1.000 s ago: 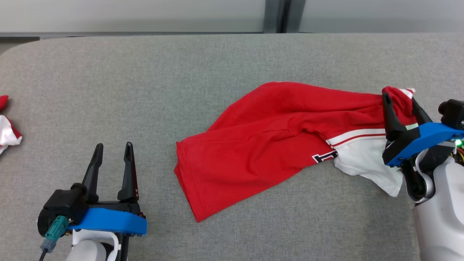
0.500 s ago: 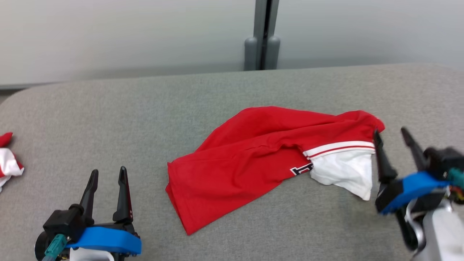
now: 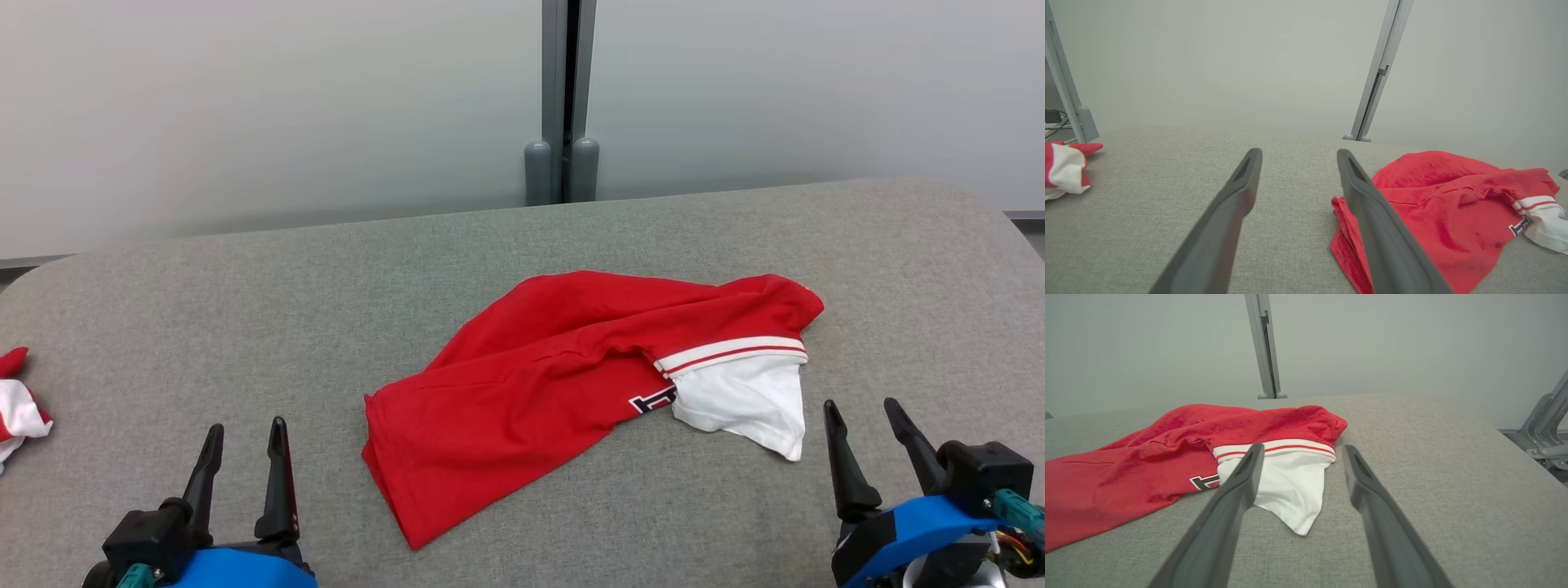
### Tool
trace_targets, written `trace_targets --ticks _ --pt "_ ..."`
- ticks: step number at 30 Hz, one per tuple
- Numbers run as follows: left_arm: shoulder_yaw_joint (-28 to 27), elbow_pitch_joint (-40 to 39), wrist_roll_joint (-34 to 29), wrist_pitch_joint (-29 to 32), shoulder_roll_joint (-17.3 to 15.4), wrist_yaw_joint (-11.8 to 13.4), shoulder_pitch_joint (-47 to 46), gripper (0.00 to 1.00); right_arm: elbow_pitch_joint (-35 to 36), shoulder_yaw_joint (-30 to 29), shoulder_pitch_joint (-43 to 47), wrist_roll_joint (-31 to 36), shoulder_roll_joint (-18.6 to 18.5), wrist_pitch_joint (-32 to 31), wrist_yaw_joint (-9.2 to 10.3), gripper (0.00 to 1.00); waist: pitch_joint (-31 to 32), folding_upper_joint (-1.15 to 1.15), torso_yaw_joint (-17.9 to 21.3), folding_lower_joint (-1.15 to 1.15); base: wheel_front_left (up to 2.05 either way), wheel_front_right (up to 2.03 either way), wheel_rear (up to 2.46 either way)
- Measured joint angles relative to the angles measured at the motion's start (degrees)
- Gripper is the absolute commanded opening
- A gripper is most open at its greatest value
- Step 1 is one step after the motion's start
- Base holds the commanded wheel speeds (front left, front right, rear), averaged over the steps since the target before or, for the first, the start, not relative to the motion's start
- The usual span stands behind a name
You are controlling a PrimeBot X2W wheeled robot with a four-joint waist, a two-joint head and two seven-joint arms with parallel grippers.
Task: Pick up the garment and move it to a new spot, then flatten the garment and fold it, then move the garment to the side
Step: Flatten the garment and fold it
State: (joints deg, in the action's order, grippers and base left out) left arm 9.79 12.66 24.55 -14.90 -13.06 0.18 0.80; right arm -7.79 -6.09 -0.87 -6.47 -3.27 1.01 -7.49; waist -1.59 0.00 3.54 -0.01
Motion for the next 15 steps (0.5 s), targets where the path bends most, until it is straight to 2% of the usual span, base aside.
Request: trace_targets --ticks 11,13,15 --pt "0.8 -0.3 0.0 0.6 -0.3 0.0 -0.2 1.0 2.4 0.1 -0.2 0.1 0.3 -1.5 0.0 1.0 -1.3 0.0 -0.5 0.01 0.0 0.0 0.0" --pt "1.1 -0.4 0.8 2.2 -0.1 -0.2 -1.2 1.0 2.6 0.2 -0.5 -0.4 0.3 -2.5 0.01 1.0 -1.9 0.0 -0.6 0.01 0.0 0.0 0.0" --pt "1.1 0.0 3.3 6.7 0.4 -0.6 -2.5 1.0 2.5 0.3 -1.4 -1.5 0.3 -4.9 0.0 1.0 -2.6 0.0 -0.6 0.01 0.0 0.0 0.0"
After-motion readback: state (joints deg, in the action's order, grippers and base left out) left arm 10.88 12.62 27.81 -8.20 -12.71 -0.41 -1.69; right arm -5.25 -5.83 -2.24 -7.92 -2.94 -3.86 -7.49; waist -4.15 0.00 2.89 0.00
